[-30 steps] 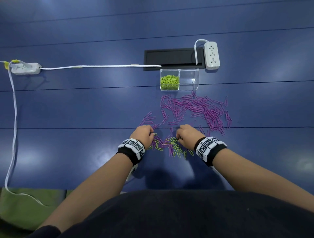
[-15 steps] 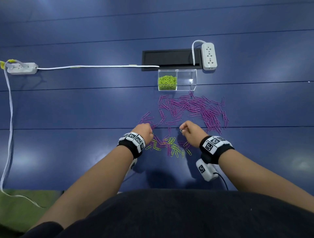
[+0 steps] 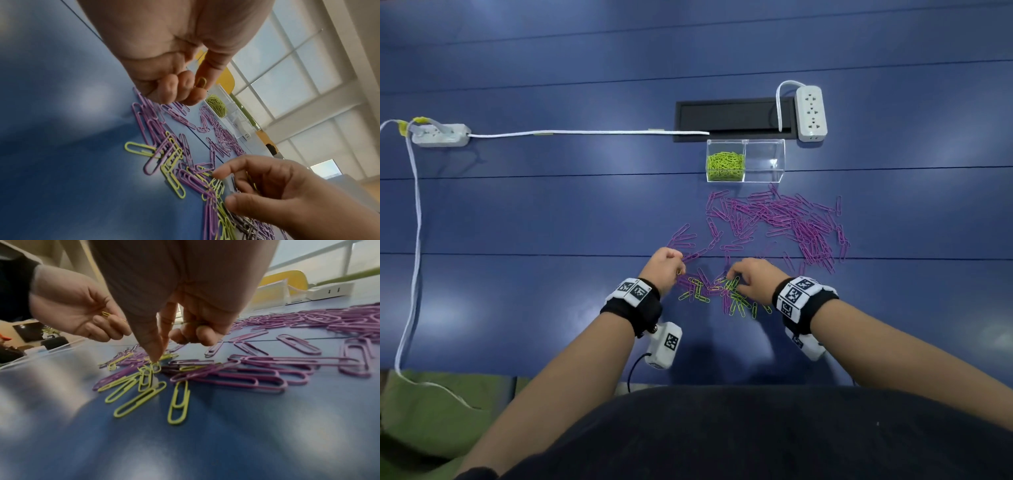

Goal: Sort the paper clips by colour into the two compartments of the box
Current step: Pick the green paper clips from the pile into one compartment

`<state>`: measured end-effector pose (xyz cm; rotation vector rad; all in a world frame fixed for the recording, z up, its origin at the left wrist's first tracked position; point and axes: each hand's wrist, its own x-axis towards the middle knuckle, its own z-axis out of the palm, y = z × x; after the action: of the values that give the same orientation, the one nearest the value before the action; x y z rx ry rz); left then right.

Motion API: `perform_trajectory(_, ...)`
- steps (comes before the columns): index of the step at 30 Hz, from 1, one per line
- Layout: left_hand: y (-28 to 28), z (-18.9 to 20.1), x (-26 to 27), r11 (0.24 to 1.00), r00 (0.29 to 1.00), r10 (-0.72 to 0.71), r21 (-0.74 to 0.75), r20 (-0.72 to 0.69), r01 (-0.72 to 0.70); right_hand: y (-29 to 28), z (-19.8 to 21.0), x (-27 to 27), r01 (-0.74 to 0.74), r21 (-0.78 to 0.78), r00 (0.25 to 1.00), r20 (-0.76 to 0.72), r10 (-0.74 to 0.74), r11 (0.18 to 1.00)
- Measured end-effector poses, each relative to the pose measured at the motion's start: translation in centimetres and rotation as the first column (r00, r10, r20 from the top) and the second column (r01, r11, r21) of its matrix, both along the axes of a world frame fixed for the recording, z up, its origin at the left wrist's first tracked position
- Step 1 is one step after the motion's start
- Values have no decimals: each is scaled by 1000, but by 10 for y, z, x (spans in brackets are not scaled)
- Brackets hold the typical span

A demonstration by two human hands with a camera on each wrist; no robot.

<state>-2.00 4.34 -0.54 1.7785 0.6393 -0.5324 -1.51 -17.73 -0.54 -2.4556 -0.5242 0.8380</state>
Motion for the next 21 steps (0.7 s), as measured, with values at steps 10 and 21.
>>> perform_trajectory(10, -4, 1, -19, 985, 995, -46, -171, -92, 29, 9, -10, -8, -86, -122, 992, 81, 96, 989)
perform_trajectory(21, -10, -18, -33, 817, 907, -422, 436, 3, 379, 5, -9, -13, 173, -35, 984, 34, -172, 984)
